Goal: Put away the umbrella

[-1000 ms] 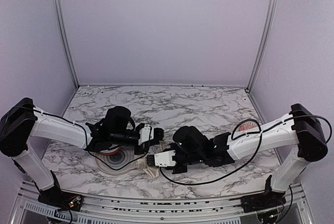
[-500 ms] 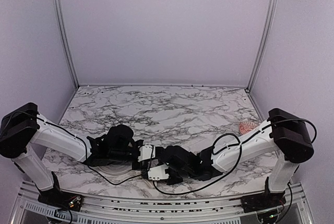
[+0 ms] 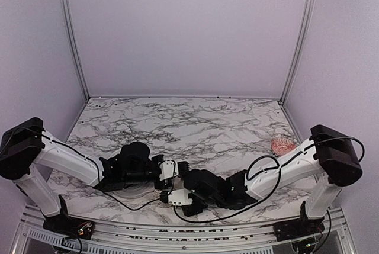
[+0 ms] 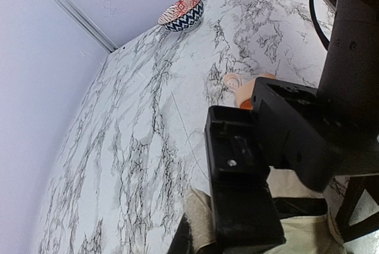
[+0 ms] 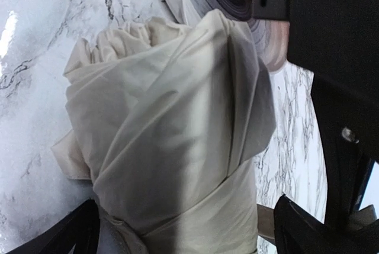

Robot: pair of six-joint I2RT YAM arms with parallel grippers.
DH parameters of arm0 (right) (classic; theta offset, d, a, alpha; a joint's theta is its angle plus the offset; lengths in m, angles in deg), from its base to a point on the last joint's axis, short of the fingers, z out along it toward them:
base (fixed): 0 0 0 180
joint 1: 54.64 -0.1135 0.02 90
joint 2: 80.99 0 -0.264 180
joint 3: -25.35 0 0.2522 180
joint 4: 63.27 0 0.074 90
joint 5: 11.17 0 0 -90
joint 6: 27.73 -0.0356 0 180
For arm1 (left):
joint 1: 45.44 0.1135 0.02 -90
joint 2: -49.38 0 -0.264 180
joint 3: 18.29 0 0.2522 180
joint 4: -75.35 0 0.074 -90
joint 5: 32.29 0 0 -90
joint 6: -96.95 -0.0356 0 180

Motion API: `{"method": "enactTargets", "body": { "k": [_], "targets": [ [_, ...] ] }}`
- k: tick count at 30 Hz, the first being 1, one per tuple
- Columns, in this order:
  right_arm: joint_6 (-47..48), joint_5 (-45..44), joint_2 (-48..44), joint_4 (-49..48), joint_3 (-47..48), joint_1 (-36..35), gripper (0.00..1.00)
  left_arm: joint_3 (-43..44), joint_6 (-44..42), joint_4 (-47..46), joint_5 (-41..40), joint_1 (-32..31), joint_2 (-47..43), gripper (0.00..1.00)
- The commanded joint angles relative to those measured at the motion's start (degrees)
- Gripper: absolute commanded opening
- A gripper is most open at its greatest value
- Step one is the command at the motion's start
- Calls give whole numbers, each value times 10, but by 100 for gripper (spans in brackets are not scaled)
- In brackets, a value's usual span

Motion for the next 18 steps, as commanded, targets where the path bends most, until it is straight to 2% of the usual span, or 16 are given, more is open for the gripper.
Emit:
{"method": "enactTargets", "body": {
  "k": [1, 12, 18],
  "targets": [
    [-14, 54, -18, 40, -28, 6, 100, -12, -3, -10, 10, -17, 9, 0],
    [-30, 232, -121, 61, -64, 9, 96, -24, -13, -8, -21, -12, 5, 0],
    [-69, 335, -201, 28, -97, 72, 95, -20, -29, -8, -28, -2, -4, 0]
  ]
}}
